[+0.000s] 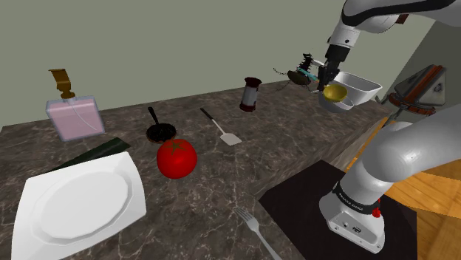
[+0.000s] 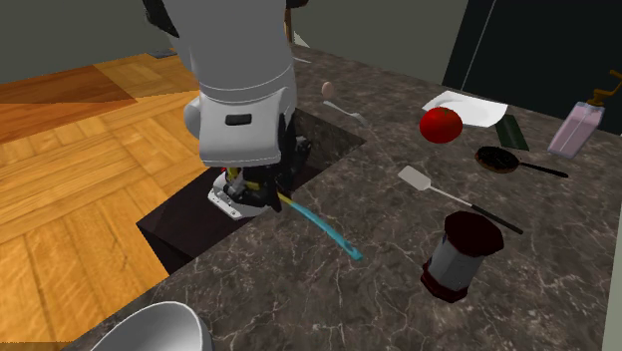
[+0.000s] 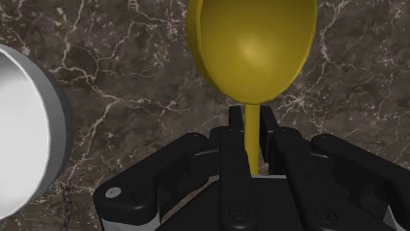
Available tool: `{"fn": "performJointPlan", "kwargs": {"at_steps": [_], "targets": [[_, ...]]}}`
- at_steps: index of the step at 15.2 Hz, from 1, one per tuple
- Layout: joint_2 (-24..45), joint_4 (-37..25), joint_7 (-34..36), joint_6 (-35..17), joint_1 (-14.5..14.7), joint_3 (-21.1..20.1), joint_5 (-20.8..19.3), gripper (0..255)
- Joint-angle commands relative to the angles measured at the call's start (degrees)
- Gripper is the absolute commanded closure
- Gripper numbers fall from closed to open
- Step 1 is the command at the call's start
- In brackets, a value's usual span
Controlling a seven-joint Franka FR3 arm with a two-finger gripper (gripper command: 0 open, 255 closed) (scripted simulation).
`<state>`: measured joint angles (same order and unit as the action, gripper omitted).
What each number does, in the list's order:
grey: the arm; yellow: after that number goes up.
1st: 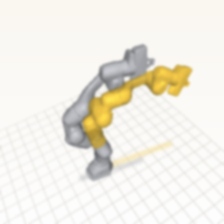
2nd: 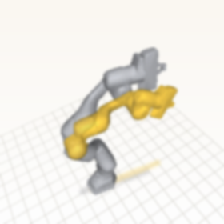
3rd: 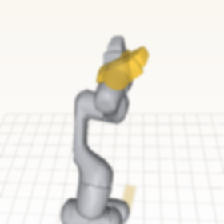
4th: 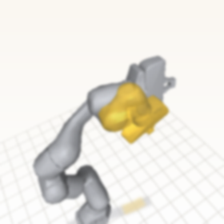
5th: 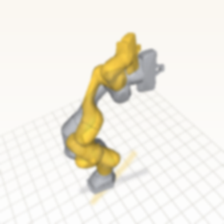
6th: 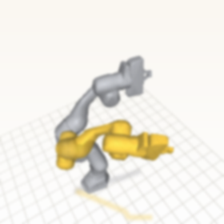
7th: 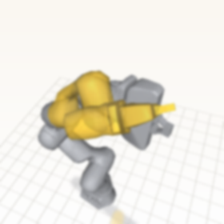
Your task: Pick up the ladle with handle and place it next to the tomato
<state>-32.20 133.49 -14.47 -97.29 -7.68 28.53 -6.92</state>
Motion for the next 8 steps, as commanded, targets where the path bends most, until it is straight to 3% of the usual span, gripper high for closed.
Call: {"fn": "performJointPlan", "kwargs": {"at_steps": [1, 8], "targets": [[0.1, 0.7, 2.8, -0.8, 1.2, -2.2, 1.5, 255], [3.5, -0.1, 11.3, -3.7, 5.9, -8.7, 6.8, 255]]}}
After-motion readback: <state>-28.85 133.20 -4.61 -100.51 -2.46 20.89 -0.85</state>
